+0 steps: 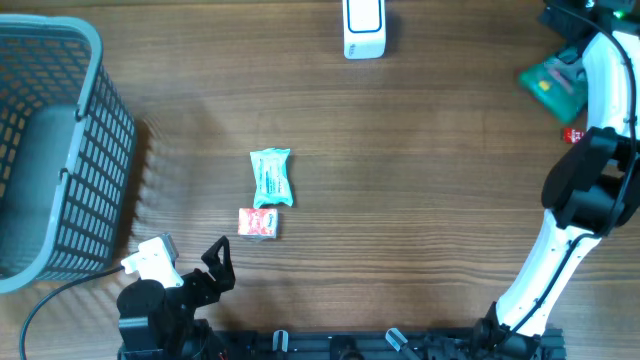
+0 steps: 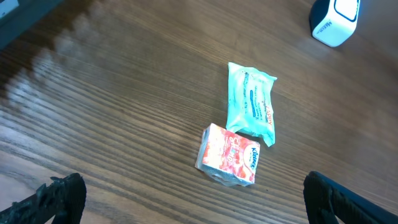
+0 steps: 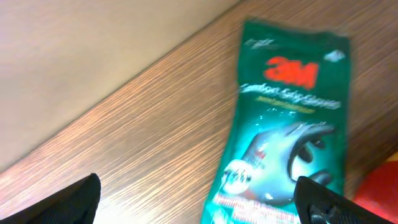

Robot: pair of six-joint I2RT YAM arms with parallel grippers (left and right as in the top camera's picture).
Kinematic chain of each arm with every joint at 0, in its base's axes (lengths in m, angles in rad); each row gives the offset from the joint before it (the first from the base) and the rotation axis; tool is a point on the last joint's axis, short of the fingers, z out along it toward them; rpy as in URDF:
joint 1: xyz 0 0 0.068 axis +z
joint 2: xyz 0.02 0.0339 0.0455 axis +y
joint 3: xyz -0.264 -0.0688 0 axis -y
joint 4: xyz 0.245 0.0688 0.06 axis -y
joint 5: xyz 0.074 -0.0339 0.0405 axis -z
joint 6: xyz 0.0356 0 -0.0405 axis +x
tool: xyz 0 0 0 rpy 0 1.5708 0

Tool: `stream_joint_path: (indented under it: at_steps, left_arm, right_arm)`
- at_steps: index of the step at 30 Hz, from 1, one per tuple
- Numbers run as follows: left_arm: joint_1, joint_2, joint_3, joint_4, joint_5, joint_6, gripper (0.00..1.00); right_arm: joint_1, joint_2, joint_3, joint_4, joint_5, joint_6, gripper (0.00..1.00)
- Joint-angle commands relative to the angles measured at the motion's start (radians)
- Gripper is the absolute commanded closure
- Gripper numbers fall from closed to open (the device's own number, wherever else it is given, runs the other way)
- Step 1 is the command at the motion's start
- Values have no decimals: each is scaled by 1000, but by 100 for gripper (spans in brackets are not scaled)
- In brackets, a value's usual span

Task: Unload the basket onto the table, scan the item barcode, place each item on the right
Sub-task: 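Carry the gloves pack right and release it near the sriracha, then reach the right gripper toward the teal wet-wipe pack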

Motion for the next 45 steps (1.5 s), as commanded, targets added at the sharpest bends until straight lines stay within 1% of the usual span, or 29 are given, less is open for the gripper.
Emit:
stream_joint_path:
  at_steps: [1, 3, 5, 7, 11, 15, 17, 18, 21, 23, 26, 27, 29, 30, 33, 34, 36, 41, 45]
  left_arm:
    - [-4, -6, 1, 3, 12, -5, 0]
    - [-4, -6, 1, 3, 12, -5, 0]
    - [-4, -6, 1, 3, 12, -5, 0]
    - [-4, -6, 1, 3, 12, -5, 0]
    - [-4, -6, 1, 3, 12, -5, 0]
    - [-4, -6, 1, 3, 12, -5, 0]
    - [-4, -6, 1, 3, 12, -5, 0]
    - [-4, -6, 1, 3, 12, -5, 0]
    - [-4, -6, 1, 3, 12, -5, 0]
    - [-4, -6, 1, 3, 12, -5, 0]
    - [-4, -6, 1, 3, 12, -5, 0]
    - [-4, -6, 1, 3, 12, -5, 0]
    - [-4, -6, 1, 3, 12, -5, 0]
    - [-4, -6, 1, 3, 12, -5, 0]
    - [-4, -6, 1, 3, 12, -5, 0]
    - [-4, -6, 1, 3, 12, -5, 0]
    - [-4, -6, 1, 3, 12, -5, 0]
    - [-4, -6, 1, 3, 12, -5, 0]
    - [-4, -6, 1, 3, 12, -5, 0]
  right_arm:
    - [46, -168, 1, -34, -39, 78, 0]
    - [77, -224, 1, -88, -46, 123, 0]
    - [114, -267, 1, -141, -79, 126, 0]
    - [182, -304, 1, -218, -123, 127, 0]
    - [309, -309, 1, -336, -185, 154, 0]
    - [463, -277, 1, -463, -312, 204, 0]
    - [532, -255, 1, -486, -390, 191, 0]
    - [580, -238, 0, -504, -440, 161, 0]
    - [705, -187, 0, -534, -460, 80, 1]
    - [779, -146, 0, -535, -457, 32, 6]
    - [914, -48, 0, -542, -454, 11, 28]
    - [940, -27, 0, -546, -438, 11, 30]
    - [985, 10, 0, -555, -372, 14, 37]
    - [997, 23, 0, -560, -355, 14, 39]
    - [1024, 45, 0, -584, -345, 14, 38]
    - [1030, 50, 0, -584, -344, 14, 37]
    - [1035, 58, 0, -579, -336, 11, 32]
    - [1035, 106, -1, -547, -333, 12, 33]
    - [1035, 150, -1, -547, -345, 11, 47]
